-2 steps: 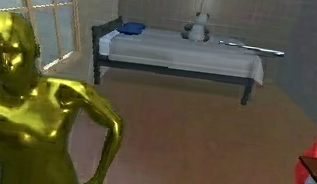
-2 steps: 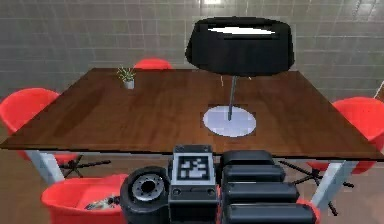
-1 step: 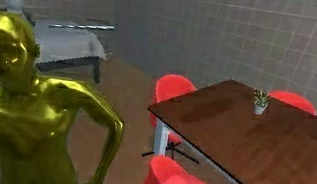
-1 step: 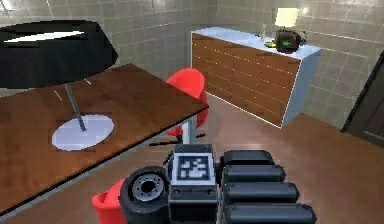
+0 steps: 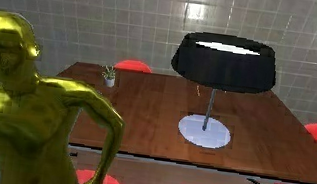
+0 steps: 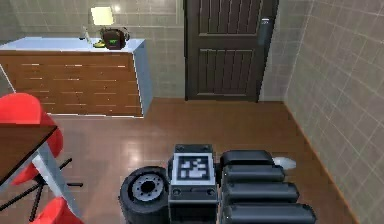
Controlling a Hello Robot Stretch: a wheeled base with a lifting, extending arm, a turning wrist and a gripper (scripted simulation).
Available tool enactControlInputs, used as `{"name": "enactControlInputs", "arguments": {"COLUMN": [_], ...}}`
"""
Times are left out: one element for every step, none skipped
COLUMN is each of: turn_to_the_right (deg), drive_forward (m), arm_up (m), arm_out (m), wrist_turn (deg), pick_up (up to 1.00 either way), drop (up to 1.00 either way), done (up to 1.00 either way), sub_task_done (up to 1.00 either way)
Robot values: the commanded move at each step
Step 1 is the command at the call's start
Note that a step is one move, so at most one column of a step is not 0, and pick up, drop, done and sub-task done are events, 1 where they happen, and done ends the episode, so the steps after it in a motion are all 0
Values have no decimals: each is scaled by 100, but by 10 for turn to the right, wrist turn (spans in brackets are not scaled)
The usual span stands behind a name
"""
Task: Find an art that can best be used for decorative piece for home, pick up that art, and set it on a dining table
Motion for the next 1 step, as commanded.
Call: {"name": "enactControlInputs", "arguments": {"turn_to_the_right": [30], "drive_forward": [0], "arm_up": [0], "arm_out": [0], "wrist_turn": [0], "pick_up": [0], "drop": [0], "done": [0], "sub_task_done": [0]}}
